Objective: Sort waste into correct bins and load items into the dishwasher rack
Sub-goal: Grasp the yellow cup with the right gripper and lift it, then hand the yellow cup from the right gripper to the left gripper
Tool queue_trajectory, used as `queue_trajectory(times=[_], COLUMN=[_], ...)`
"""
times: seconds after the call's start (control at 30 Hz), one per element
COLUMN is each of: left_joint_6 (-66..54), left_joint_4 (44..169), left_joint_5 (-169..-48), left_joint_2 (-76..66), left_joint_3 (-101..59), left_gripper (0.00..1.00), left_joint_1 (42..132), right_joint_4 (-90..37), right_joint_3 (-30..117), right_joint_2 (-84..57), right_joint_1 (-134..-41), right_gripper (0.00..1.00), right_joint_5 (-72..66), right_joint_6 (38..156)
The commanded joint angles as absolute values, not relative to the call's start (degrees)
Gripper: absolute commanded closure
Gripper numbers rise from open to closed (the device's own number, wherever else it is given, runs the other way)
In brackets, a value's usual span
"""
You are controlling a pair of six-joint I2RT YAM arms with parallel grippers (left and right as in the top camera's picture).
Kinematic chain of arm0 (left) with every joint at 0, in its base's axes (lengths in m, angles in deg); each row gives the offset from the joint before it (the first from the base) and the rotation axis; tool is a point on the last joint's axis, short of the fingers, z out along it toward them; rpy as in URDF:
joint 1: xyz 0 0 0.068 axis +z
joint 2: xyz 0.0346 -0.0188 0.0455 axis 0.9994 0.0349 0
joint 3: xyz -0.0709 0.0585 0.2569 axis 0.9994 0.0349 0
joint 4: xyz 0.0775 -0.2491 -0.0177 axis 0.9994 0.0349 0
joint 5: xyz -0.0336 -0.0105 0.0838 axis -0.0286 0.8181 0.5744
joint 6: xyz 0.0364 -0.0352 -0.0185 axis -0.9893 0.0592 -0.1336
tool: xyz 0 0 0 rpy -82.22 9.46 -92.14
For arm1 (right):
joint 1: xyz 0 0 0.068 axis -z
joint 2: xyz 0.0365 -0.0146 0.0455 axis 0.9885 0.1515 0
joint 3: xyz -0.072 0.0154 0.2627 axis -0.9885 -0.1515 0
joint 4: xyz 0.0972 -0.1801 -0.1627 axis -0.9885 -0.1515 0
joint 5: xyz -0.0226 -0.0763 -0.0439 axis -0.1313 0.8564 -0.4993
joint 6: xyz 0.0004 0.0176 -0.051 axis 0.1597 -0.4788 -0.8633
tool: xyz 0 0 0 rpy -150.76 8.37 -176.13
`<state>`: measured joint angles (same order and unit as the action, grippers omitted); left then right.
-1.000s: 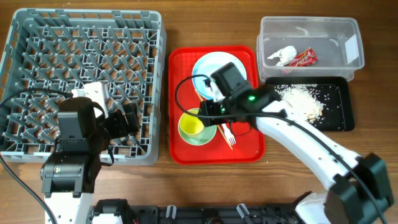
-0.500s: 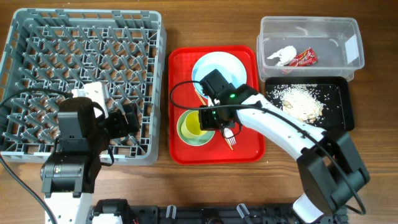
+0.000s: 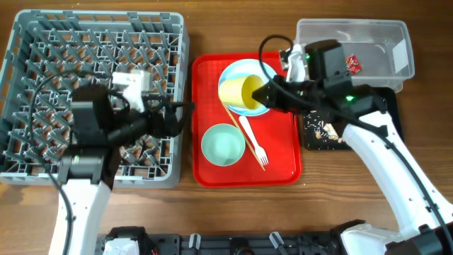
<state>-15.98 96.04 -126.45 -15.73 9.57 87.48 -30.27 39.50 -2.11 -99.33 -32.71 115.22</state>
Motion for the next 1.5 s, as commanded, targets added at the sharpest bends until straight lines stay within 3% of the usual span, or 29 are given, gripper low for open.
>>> queue_trajectory(times=[0.0,0.13,0.4,0.8,1.47], left_joint_6=[-11.7,-5.1,2.1,2.1,2.1], left_joint_4=[85.0,68.5,49.4,45.9,45.9], left_joint_5=[-151.5,-164.4,-165.6,-165.6,-167.2], left_joint_2=[-9.2,-3.3,-2.0,-2.1,-2.1], left_joint_3=[8.8,8.7,8.7,8.7,8.7], left_gripper=[0.00,0.00,0.00,0.28,0.25], left_joint_1=[87.1,86.2,79.0,78.1,81.8], right_joint_4=[-26.4,-23.8,-20.4,-20.5,-20.8], right_joint_3=[40.1,40.1,40.1,40.1,40.1], right_joint_2=[-1.9,-1.9,-1.9,-1.9,-1.9], right_joint_1=[-98.7,-98.7,-98.7,-98.7,-98.7], right_gripper=[0.96,0.96,0.96,0.95,0.96], right_joint_5=[-51.4,-58.1,-66.7,-67.2,-67.2], right_joint_6=[114.9,116.0,116.8,116.8,117.6])
